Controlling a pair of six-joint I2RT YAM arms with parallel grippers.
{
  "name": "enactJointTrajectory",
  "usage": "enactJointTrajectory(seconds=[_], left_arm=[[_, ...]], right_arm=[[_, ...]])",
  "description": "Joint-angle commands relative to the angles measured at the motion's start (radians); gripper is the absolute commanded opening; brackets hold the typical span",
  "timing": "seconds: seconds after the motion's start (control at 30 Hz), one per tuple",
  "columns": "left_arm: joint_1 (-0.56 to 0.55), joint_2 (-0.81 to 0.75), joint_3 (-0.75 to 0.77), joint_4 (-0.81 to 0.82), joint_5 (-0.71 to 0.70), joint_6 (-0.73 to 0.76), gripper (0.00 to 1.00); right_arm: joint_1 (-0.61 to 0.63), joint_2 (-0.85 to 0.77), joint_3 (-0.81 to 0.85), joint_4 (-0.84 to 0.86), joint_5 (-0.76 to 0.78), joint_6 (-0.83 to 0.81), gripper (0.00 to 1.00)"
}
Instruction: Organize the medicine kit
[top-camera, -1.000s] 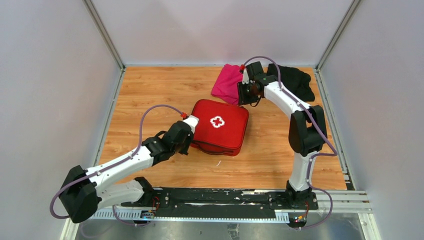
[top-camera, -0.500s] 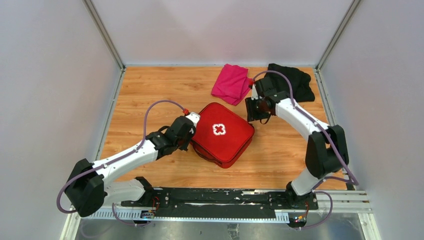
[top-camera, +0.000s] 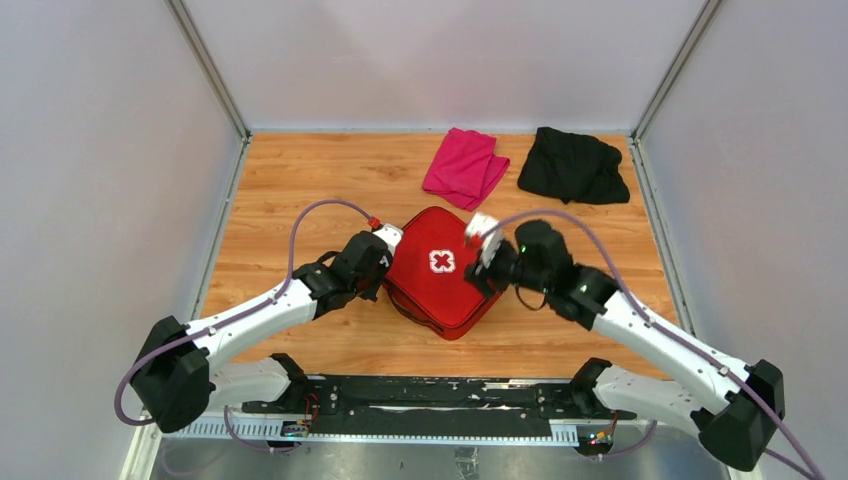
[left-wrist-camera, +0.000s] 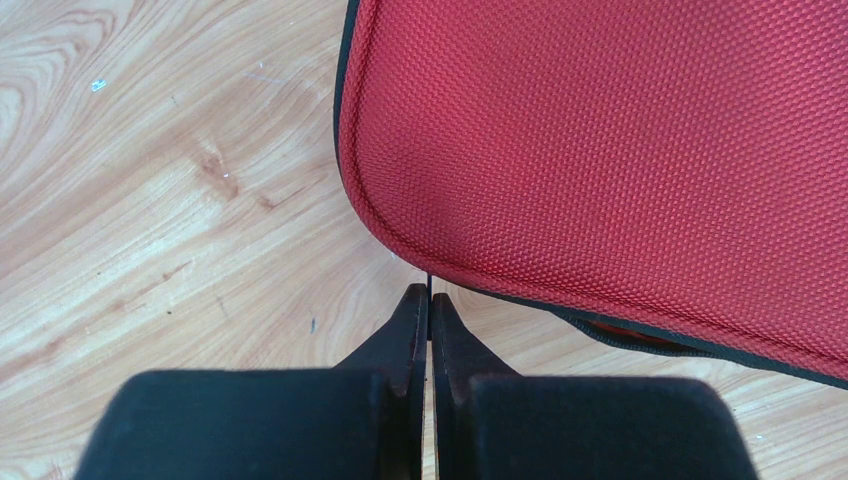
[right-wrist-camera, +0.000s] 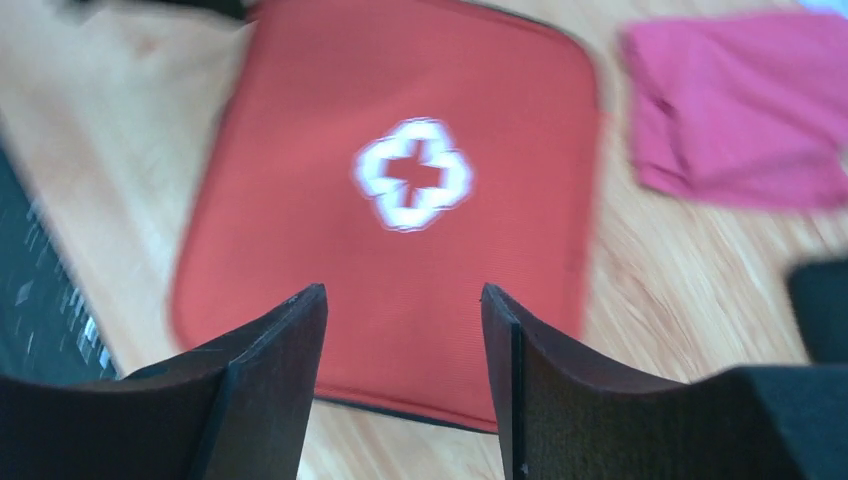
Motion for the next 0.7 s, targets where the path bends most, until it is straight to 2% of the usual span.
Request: enactJointTrajectory(seconds=[0.0, 0.1, 0.3, 0.5, 0.67], left_arm=[[0.004, 0.003, 0.026, 0.048, 0.042, 0.015, 0.00], [0.004, 0.001, 0.026, 0.048, 0.048, 0.019, 0.00], [0.004, -0.004, 0.023, 0.047, 0.051, 0.026, 0.00], [0.004, -0.004, 0.022, 0.052, 0.064, 0.029, 0.00], [0.003, -0.008, 0.020, 0.054, 0.086, 0.041, 0.00]], right_arm=[[0.250, -0.096, -0.181, 0.088, -0.118, -0.412, 0.64], [0.317, -0.149, -0.261, 0.104, -0.177, -0.548, 0.66], [0.375, -0.145, -0.307, 0.066, -0.226, -0.647, 0.68], [0.402, -0.084, -0.326, 0.145, -0.198, -0.685, 0.67], [0.407, -0.027, -0.334, 0.194, -0.167, -0.698, 0.62]])
